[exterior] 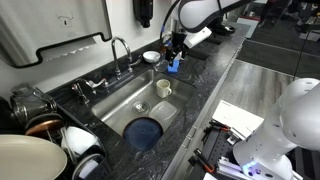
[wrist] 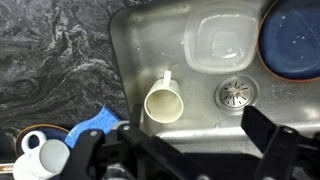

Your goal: Remove the white cup of the sink

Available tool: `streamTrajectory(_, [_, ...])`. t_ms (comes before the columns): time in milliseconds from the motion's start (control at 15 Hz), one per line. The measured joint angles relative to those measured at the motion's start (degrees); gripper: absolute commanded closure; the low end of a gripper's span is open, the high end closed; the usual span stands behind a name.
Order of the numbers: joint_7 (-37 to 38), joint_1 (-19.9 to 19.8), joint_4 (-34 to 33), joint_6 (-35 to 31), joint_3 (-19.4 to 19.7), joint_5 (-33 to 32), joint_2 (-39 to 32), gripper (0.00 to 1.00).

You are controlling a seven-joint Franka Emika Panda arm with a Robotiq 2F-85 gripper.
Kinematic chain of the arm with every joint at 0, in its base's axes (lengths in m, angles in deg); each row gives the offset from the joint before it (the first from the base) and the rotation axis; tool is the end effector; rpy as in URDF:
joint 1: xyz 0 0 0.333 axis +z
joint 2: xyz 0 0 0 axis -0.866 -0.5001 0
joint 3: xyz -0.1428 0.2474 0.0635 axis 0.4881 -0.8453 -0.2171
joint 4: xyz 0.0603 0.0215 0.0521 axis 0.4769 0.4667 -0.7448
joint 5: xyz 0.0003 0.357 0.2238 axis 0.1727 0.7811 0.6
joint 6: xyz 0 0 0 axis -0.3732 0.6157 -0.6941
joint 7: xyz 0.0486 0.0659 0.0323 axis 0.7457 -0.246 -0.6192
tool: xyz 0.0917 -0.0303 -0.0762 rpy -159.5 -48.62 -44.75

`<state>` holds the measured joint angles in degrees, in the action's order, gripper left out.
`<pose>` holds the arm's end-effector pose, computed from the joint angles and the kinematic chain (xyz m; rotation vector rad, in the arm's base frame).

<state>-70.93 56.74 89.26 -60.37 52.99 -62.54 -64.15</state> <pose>0.5012 -0.0671 0.3778 2.9797 -0.2249 0.0974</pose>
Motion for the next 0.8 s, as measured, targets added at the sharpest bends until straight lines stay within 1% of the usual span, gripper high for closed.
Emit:
streamTrajectory(267, [9.00,-0.27,2.29,-8.20,0.00,-0.50,-5.45,0.00])
streamTrajectory(467, [13.20,-0.52,3.55,-13.93,0.17,-0.84,-9.04,0.00])
streamTrajectory(667, [17.50,-1.15,4.83,-20.61,0.91,-4.15,-12.65,0.00])
streamTrajectory(800, [20.08,-1.61,5.30,-24.50,2.06,-7.13,-15.28,0.00])
